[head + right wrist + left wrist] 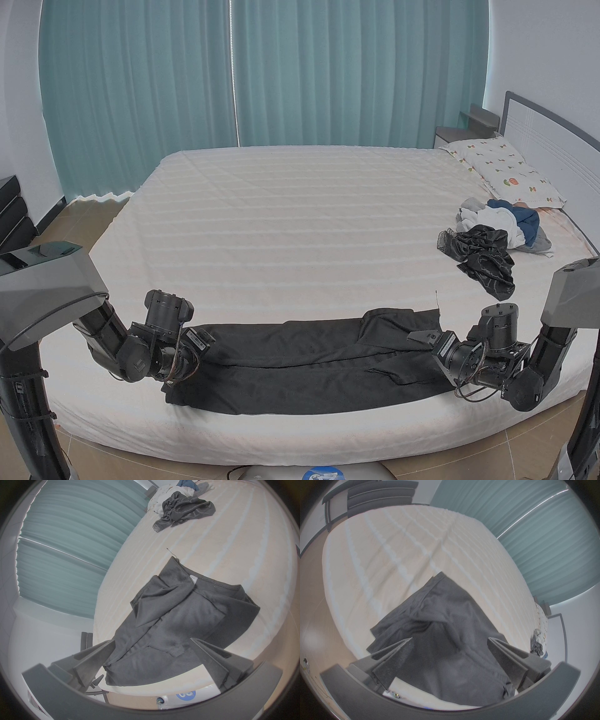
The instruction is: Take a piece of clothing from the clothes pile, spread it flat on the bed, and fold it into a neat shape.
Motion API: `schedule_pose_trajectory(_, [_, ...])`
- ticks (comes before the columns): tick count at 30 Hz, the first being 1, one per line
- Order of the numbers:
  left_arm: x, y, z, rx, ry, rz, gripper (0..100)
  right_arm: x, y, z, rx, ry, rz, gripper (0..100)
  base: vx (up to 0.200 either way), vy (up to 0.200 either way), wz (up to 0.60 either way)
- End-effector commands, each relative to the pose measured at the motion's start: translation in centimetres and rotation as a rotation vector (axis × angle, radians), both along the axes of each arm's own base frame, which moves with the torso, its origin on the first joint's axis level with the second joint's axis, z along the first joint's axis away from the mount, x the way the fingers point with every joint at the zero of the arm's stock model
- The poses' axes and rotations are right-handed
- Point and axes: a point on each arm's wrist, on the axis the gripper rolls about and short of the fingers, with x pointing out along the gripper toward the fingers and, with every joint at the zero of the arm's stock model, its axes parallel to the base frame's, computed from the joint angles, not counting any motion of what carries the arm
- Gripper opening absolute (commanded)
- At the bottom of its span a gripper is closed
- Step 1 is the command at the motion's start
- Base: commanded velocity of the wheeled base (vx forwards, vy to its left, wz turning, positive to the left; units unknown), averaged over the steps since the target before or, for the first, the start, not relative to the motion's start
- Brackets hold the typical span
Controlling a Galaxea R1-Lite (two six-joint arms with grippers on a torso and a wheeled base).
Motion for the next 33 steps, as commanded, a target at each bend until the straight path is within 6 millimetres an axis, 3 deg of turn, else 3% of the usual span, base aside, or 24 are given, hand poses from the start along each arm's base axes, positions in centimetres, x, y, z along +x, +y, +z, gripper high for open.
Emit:
schedule_pose_trajectory(1, [0.4, -0.1, -0.7, 0.008, 0.023, 0.002, 100, -0.2, 0.0, -1.1, -0.013, 0.031, 0.001, 100, 0.0, 0.0, 0.0])
schedule_pose_trajectory(9, [1.5, 0.6, -1.1, 0.045, 0.027, 0.055, 100, -0.3, 0.0, -1.0, -0.011, 0.026, 0.003, 100, 0.0, 0.0, 0.0])
schedule_pose_trajectory(10, [1.5, 0.6, -1.2, 0.047, 0.028, 0.058, 0, -0.3, 0.0, -1.0, -0.012, 0.028, 0.003, 100, 0.0, 0.0, 0.0])
schedule_pose_trajectory(23, [2.0, 1.9, -0.8, 0.109, -0.007, 0.143, 0, -0.7, 0.8, -1.0, -0.016, 0.027, 0.021, 100, 0.0, 0.0, 0.0])
schedule_pose_trajectory(33, [1.6, 1.4, 0.7, 0.088, -0.059, 0.126, 0, 0.9, 1.5, -1.5, 0.049, 0.037, -0.028, 100, 0.0, 0.0, 0.0])
